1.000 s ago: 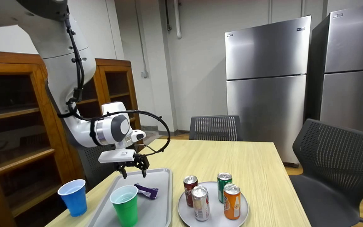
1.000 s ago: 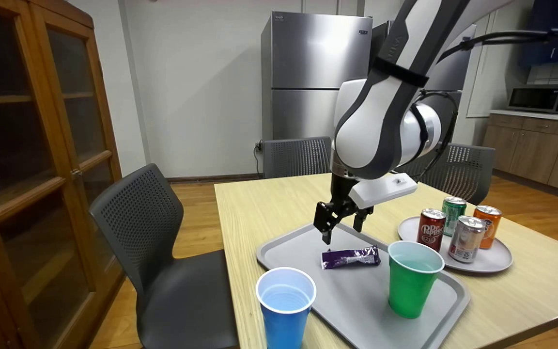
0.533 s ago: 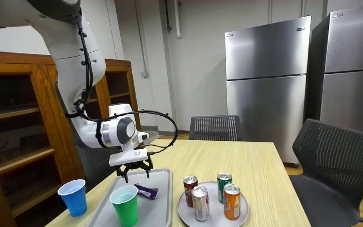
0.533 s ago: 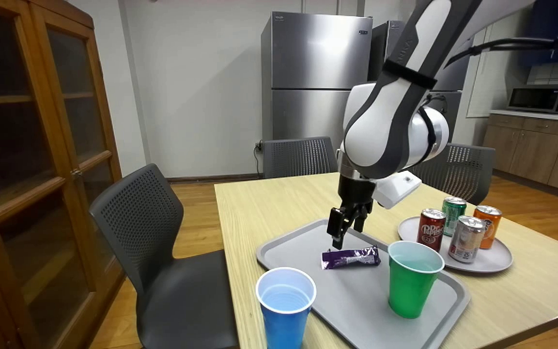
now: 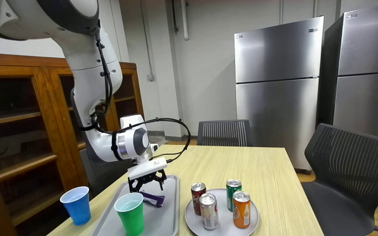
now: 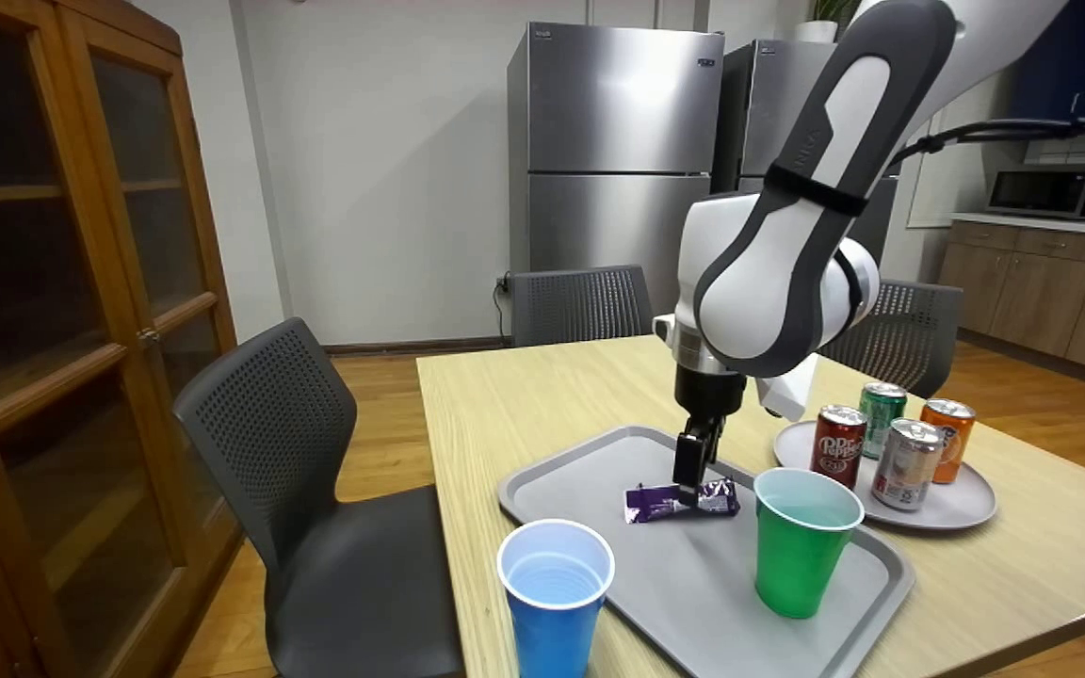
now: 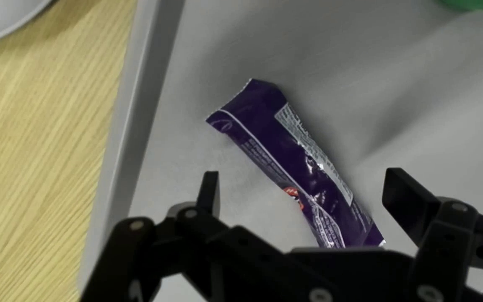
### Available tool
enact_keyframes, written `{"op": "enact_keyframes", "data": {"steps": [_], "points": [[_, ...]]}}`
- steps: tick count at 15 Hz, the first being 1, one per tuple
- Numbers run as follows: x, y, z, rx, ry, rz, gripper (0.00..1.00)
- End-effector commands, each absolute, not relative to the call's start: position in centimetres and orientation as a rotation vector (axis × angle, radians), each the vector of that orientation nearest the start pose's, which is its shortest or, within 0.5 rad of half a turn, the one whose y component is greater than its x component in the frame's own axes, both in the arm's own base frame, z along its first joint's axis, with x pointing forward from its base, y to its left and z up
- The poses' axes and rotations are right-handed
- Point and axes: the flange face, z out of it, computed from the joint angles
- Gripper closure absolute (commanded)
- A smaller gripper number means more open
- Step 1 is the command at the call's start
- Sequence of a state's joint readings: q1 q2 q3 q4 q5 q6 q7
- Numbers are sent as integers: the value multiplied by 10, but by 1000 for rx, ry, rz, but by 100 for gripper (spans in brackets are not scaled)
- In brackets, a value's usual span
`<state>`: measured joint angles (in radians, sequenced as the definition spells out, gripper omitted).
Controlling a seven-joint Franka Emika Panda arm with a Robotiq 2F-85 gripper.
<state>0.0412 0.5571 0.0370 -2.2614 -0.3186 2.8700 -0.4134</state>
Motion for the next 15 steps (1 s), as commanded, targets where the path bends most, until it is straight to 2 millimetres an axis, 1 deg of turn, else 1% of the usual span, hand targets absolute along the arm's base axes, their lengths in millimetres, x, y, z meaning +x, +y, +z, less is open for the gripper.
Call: {"op": "enact_keyframes", "data": {"steps": [1,6,15], "points": [[537,66,113,-2941,-1390,-46,0],[539,75,108,-2916,-1465,-47,0],[542,77,99,-2917,-1491,-40,0]]}}
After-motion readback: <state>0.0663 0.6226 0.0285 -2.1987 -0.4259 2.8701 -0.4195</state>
